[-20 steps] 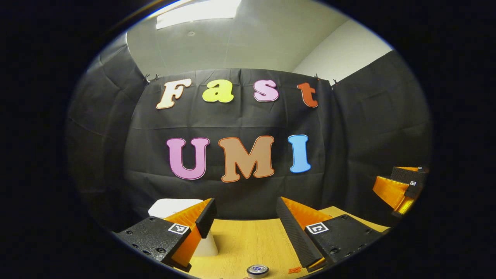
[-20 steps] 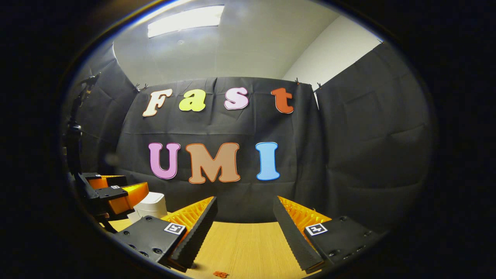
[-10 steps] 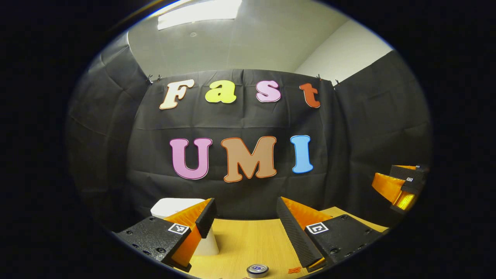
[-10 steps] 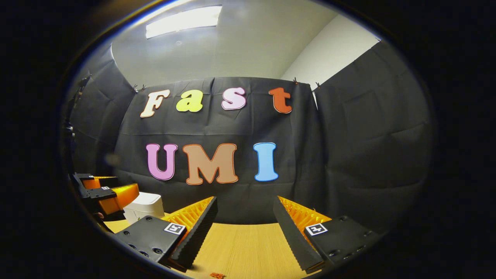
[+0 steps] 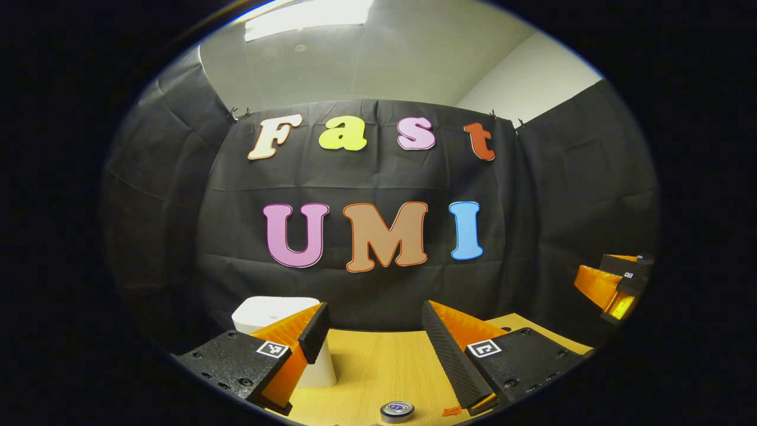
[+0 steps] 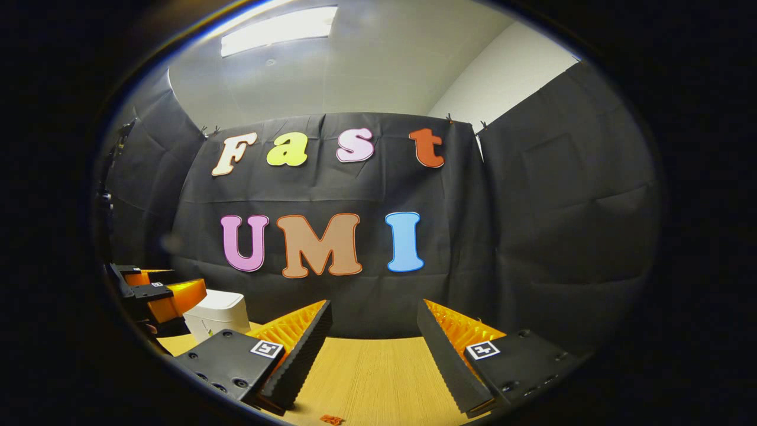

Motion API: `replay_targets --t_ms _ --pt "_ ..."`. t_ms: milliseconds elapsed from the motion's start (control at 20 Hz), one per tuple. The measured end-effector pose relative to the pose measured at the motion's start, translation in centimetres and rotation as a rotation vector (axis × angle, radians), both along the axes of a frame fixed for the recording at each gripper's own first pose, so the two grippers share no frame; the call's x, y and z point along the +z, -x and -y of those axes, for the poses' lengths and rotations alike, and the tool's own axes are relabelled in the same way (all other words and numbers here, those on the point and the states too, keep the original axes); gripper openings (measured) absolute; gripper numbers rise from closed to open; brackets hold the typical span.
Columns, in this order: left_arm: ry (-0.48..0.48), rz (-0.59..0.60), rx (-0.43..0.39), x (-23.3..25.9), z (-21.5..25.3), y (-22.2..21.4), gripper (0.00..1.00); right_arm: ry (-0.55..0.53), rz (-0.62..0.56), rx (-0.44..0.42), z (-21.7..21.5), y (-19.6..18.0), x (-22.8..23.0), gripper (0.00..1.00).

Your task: Press the lid of the desktop garbage bin to open it, pick up the crumpled paper on the desktop and throw it into the bin, then pick up the pop can on the desktop and drop it into the bin, and finally close the garbage bin lid.

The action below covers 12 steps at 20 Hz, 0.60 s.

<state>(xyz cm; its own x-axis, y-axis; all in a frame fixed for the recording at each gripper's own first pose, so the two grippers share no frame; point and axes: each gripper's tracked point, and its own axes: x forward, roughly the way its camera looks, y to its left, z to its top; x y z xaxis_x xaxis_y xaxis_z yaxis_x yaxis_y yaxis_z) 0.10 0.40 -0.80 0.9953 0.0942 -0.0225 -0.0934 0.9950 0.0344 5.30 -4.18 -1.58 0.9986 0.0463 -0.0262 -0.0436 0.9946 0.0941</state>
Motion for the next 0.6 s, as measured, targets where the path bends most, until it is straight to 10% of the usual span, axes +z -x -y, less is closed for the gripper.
replay_targets --t_ms 600 --pt "-0.039 0.011 0.017 0.54 -0.36 0.16 0.84 0.008 -0.011 0.022 0.56 -0.3 -1.21 0.96"
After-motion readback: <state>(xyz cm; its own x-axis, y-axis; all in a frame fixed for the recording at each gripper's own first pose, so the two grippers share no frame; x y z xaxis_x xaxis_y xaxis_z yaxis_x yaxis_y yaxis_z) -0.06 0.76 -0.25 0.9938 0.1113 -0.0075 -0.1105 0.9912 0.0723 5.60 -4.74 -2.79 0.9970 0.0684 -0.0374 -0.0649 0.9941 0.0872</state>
